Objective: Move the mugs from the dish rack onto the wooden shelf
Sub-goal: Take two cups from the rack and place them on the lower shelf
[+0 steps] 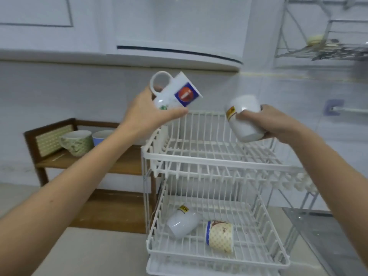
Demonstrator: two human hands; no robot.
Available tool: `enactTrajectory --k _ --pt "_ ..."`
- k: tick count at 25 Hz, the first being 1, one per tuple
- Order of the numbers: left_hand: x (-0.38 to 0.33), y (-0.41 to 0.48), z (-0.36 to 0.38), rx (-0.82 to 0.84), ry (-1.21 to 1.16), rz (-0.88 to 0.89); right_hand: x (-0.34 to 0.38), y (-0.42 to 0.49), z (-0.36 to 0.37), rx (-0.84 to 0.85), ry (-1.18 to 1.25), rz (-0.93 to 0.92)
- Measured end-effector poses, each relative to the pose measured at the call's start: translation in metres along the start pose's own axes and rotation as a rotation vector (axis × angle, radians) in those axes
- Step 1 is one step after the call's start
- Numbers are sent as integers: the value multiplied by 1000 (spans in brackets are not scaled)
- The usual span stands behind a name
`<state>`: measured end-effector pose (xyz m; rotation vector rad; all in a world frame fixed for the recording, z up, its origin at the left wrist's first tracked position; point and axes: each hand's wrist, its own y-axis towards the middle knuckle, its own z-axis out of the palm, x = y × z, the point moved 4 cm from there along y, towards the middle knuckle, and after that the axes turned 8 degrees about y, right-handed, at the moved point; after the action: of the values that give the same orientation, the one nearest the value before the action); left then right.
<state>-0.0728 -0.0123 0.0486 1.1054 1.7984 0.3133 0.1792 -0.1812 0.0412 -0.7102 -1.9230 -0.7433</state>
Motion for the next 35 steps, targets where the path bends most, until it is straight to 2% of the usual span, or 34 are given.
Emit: enactTrajectory --k 3,5,7,10,12,14,19,23,28,35 --pt "39 -44 -35 -159 -311 -132 48 -51 48 268 231 -210" --pt "75 -76 -54 -244 -489 -230 70 -88 86 386 326 -328" --pt "117 -105 -71 -301 -630 -355 86 -119 127 427 391 -365" --pt "185 -145 -88 -279 -756 -529 87 -154 201 492 454 -378" --pt "226 -167 -91 -226 -738 -644 72 -166 253 485 423 -338" --pt "265 -185 -92 -192 -621 -727 48 -166 307 460 350 -268" --pt "353 -204 -89 -133 -349 -863 -37 -133 424 339 18 -12" --pt "401 -194 -71 -101 -202 -873 -94 -101 474 236 -6 148" --pt "461 -169 -46 -71 -125 -835 -131 -61 518 48 -3 302" --pt "515 -152 -1 -99 -106 -802 -174 -24 553 -81 -28 341"
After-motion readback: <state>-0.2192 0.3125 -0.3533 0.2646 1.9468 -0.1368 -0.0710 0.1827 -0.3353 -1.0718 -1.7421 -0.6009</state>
